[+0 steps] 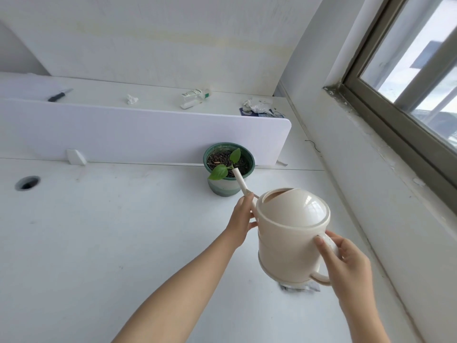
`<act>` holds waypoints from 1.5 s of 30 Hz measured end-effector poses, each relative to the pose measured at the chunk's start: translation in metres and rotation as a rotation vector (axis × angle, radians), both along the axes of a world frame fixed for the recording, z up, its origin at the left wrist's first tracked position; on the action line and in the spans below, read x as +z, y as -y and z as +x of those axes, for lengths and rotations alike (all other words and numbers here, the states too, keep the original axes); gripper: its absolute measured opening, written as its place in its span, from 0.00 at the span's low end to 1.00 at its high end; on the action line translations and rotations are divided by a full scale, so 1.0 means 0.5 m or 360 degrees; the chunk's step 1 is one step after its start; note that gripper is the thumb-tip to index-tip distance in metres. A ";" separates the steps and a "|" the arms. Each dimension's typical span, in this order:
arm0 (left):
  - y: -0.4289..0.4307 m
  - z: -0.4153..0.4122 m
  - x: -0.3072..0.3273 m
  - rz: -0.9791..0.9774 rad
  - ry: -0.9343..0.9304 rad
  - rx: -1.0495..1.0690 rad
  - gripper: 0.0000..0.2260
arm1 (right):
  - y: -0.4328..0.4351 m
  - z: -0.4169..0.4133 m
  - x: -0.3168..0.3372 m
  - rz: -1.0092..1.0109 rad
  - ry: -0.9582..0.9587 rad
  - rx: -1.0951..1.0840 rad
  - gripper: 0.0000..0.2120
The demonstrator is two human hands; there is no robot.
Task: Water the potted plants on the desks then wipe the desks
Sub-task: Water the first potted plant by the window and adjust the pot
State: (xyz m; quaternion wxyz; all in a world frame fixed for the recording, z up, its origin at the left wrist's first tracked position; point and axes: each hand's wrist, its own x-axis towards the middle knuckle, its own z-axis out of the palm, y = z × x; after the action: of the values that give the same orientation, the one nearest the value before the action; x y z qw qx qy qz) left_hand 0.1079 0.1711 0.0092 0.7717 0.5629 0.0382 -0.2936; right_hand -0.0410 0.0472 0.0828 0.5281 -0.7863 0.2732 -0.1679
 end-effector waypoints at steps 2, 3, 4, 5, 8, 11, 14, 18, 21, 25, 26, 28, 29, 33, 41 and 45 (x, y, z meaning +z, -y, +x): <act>-0.019 -0.016 -0.007 0.0029 0.0005 0.0080 0.11 | -0.003 -0.015 -0.017 0.0071 0.0020 0.0062 0.03; -0.030 -0.023 -0.011 0.0042 0.0010 0.0120 0.11 | -0.003 -0.022 -0.027 0.0094 0.0025 0.0111 0.06; -0.042 -0.031 -0.016 0.0058 0.0014 0.0159 0.11 | -0.001 -0.028 -0.040 0.0106 0.0018 0.0164 0.08; -0.056 -0.039 -0.022 0.0074 0.0018 0.0199 0.12 | -0.003 -0.033 -0.049 0.0114 -0.0009 0.0210 0.09; -0.105 -0.063 -0.038 0.0100 0.0023 0.0335 0.12 | -0.010 -0.043 -0.078 0.0098 -0.0094 0.0339 0.05; -0.153 -0.094 -0.039 0.0102 0.0024 0.0476 0.10 | -0.023 -0.045 -0.100 0.0074 -0.0128 0.0468 0.04; -0.198 -0.126 -0.033 0.0123 0.0040 0.0573 0.08 | -0.040 -0.044 -0.121 0.0054 -0.0210 0.0565 0.06; -0.244 -0.164 -0.025 0.0137 0.0065 0.0709 0.07 | -0.059 -0.049 -0.137 0.0021 -0.0313 0.0683 0.06; -0.279 -0.192 -0.029 0.0143 0.0067 0.0812 0.06 | -0.068 -0.053 -0.135 -0.0032 -0.0371 0.0826 0.05; -0.323 -0.235 -0.048 0.0214 0.0075 0.0883 0.08 | -0.076 -0.057 -0.139 -0.0065 -0.0448 0.1006 0.06; -0.332 -0.247 -0.052 0.0235 0.0077 0.0887 0.08 | -0.077 -0.059 -0.143 -0.0068 -0.0472 0.1034 0.07; -0.349 -0.271 -0.060 0.0282 0.0084 0.0882 0.09 | -0.082 -0.064 -0.151 -0.0065 -0.0493 0.1091 0.06; -0.354 -0.282 -0.063 0.0299 0.0084 0.0883 0.09 | -0.083 -0.067 -0.156 -0.0054 -0.0498 0.1116 0.04; -0.374 -0.322 -0.078 0.0345 0.0038 0.0980 0.10 | -0.094 -0.074 -0.183 -0.0045 -0.0519 0.1208 0.03; -0.397 -0.346 -0.087 0.0405 -0.0048 0.1089 0.09 | -0.128 -0.076 -0.196 0.0136 -0.0555 0.1305 0.08; -0.400 -0.349 -0.087 0.0408 -0.0072 0.1084 0.10 | -0.130 -0.071 -0.200 0.0092 -0.0536 0.1270 0.10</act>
State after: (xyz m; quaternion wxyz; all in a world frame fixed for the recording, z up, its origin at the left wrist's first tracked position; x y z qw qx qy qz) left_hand -0.0666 0.3712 -0.0342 0.7473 0.6034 0.2771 -0.0250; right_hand -0.0767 0.1124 -0.0171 0.5214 -0.8316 0.0347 0.1879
